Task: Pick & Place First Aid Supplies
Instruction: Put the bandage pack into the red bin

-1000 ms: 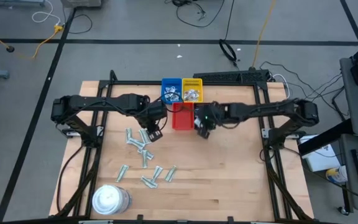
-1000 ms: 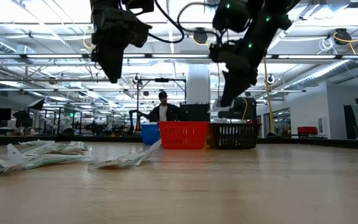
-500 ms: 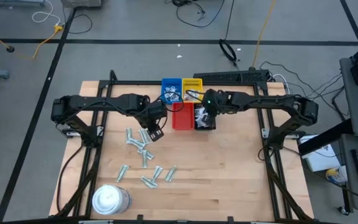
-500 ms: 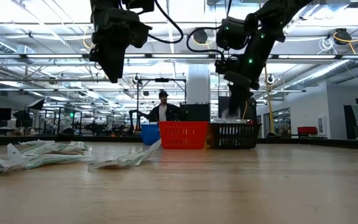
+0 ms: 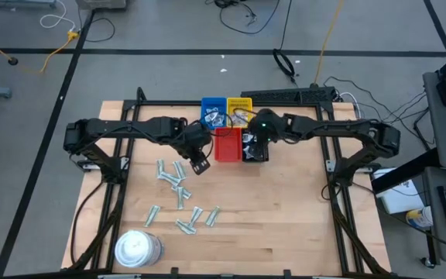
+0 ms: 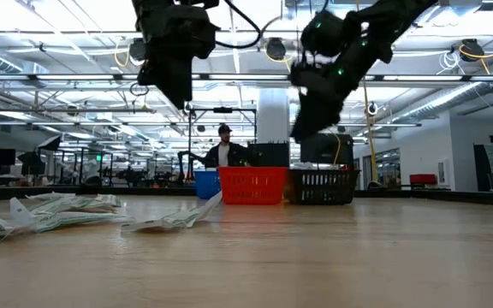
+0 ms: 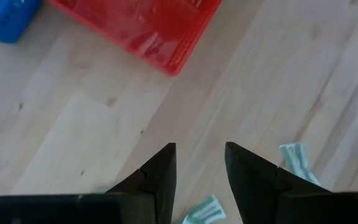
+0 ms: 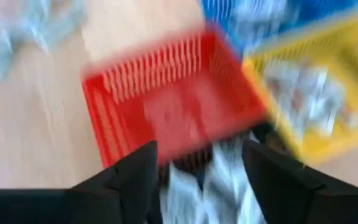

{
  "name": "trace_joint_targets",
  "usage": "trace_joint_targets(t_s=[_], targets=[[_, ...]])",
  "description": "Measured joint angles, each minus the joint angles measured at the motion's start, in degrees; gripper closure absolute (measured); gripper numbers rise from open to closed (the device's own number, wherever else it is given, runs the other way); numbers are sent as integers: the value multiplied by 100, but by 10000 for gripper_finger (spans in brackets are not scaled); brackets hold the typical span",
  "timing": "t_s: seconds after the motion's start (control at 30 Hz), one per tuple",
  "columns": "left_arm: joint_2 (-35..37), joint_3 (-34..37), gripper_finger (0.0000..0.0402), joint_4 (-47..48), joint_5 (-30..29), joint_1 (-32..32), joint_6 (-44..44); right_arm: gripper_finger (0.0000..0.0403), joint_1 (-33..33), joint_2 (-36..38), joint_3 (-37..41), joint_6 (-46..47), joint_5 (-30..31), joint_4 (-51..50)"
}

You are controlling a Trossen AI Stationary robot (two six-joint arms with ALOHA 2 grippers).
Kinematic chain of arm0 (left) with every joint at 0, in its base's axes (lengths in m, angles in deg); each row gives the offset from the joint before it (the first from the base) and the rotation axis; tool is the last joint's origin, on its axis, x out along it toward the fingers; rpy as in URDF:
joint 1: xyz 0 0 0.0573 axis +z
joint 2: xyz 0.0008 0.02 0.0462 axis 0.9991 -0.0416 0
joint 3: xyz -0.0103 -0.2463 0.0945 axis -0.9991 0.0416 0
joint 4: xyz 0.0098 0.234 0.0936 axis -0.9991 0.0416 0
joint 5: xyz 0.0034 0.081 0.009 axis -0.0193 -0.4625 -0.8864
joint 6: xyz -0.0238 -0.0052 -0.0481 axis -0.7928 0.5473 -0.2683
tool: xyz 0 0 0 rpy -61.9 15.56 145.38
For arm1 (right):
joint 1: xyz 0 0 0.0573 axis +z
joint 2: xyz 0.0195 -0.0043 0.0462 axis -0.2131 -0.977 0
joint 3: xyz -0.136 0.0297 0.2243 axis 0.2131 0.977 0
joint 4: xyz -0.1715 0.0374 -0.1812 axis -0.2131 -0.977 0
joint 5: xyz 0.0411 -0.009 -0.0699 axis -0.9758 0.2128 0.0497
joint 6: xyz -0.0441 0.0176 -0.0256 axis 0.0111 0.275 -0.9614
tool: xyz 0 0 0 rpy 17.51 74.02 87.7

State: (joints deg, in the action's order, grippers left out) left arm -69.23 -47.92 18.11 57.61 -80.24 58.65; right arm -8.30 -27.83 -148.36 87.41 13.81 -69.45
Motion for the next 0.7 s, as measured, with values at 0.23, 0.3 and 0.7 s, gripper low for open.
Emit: trace_joint_targets(t_s=[0.23,0.3,0.7], targets=[[-1,0,259,-126,7,-1,48,135,-11,1142,1827,-184,133,2925],[-1,-2,259,-137,8,-1,84,131,-3,1561,2481,-217,491,3746],[-2,-2,259,-122,-27,-2,437,131,-9,4177,5752,-83,1111,6159]])
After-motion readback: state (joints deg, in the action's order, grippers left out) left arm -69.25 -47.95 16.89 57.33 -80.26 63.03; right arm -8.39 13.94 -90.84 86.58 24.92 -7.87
